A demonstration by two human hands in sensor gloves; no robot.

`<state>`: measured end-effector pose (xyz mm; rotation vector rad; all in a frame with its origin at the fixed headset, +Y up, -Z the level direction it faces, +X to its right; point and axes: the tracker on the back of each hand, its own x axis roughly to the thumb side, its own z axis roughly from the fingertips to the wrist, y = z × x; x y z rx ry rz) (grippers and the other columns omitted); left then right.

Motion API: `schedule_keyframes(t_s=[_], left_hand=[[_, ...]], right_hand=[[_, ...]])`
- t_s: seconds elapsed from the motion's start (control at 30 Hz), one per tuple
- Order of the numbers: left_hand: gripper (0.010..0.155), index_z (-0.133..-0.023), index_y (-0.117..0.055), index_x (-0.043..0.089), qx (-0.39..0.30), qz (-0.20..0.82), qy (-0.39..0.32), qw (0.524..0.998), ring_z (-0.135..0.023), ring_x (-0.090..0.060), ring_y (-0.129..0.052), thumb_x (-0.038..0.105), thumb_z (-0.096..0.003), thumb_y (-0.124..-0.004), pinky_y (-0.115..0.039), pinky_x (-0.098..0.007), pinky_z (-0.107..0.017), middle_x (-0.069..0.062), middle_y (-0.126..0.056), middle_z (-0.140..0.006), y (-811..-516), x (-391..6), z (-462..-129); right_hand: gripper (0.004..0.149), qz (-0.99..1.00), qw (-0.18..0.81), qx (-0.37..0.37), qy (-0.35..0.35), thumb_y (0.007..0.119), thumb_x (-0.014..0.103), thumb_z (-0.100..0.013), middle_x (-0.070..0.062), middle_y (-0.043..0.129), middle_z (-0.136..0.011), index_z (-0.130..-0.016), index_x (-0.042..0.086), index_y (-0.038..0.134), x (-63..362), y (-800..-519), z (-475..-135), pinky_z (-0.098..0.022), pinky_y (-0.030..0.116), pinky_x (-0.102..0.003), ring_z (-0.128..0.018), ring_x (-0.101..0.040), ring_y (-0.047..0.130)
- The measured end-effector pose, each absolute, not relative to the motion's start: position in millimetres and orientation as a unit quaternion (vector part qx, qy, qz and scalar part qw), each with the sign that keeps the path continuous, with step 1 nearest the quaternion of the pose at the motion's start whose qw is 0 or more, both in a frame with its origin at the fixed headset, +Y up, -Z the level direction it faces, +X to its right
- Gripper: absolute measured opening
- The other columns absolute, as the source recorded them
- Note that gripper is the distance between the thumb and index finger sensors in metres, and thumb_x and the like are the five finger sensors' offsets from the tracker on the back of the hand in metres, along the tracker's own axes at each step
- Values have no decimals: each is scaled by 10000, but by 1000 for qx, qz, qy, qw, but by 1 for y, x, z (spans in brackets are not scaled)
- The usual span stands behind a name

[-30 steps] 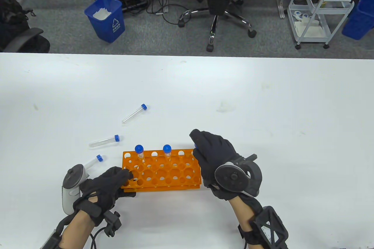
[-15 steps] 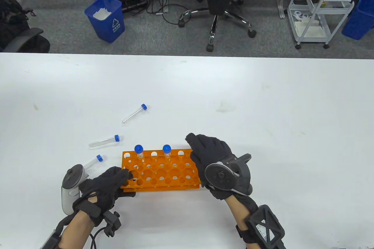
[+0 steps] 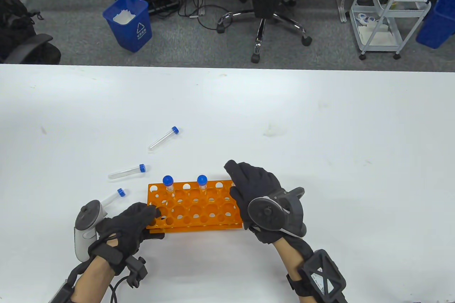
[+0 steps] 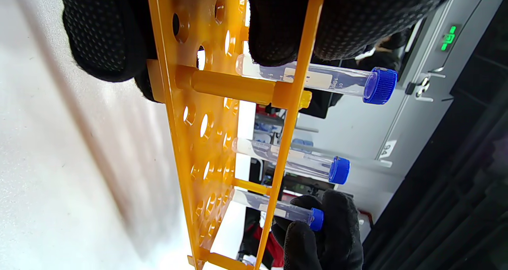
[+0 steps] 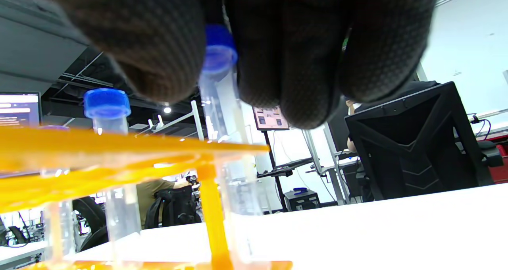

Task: Hold test tube rack and insert test tubes into grid holes one by one

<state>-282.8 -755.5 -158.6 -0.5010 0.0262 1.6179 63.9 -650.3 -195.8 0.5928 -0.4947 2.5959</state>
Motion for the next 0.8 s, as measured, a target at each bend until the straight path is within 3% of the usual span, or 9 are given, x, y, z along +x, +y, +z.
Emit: schedule_keyframes(t_s=[0.2,0.23,0.27,0.33,0.37,0.4,0.53,0.8], left_hand=[[384,-739,-778,251,-220,716,12,662,-740,-406,-977,511,-456,-763,-875,-509,-536,-317,-589,-960,-755,-284,-159],[385,-739,-778,251,-220,716,12,662,-738,-406,-979,512,-456,-762,-875,-510,-535,-244,-586,-984,-755,-284,-159],[385,-739,-778,251,-221,716,12,662,-740,-405,-976,511,-456,-762,-877,-508,-534,-316,-590,-960,-755,-284,-159],[385,-739,-778,251,-221,716,13,662,-740,-407,-976,512,-456,-762,-874,-510,-537,-316,-590,-960,-755,-284,-159],[385,-739,-778,250,-220,716,14,662,-740,-407,-976,511,-456,-762,-874,-511,-537,-246,-585,-983,-755,-284,-159],[385,-740,-778,250,-220,716,14,662,-741,-408,-975,511,-456,-762,-874,-511,-535,-316,-588,-961,-755,-284,-159],[384,-740,-777,251,-220,718,14,660,-742,-407,-975,511,-457,-762,-874,-511,-536,-317,-589,-960,-755,-284,-159],[385,-741,-776,251,-214,721,15,659,-742,-407,-974,512,-458,-760,-873,-511,-538,-317,-588,-961,-754,-286,-159]], right_hand=[[659,935,226,208,-176,891,347,-371,-187,828,-958,-982,205,689,67,-649,-196,-512,816,-646,-743,-464,938],[661,936,226,206,-177,892,349,-370,-187,825,-961,-982,203,689,68,-649,-196,-512,815,-646,-745,-467,936],[661,936,227,205,-177,892,350,-372,-188,822,-964,-983,203,687,68,-649,-197,-513,815,-647,-747,-467,935],[665,935,229,205,-177,893,353,-370,-189,816,-970,-984,204,686,69,-648,-196,-514,813,-648,-750,-471,932],[667,934,230,205,-178,893,354,-370,-188,813,-972,-986,203,684,69,-648,-196,-515,812,-650,-752,-472,929],[669,934,231,203,-181,894,355,-369,-188,810,-976,-986,204,684,70,-647,-196,-516,811,-651,-755,-472,927],[675,933,240,193,-189,896,355,-369,-191,795,-987,-988,193,680,75,-641,-195,-518,806,-656,-766,-482,915],[654,914,282,157,-245,854,338,-398,-219,733,-1019,-995,156,657,98,-609,-179,-533,786,-663,-792,-500,878]])
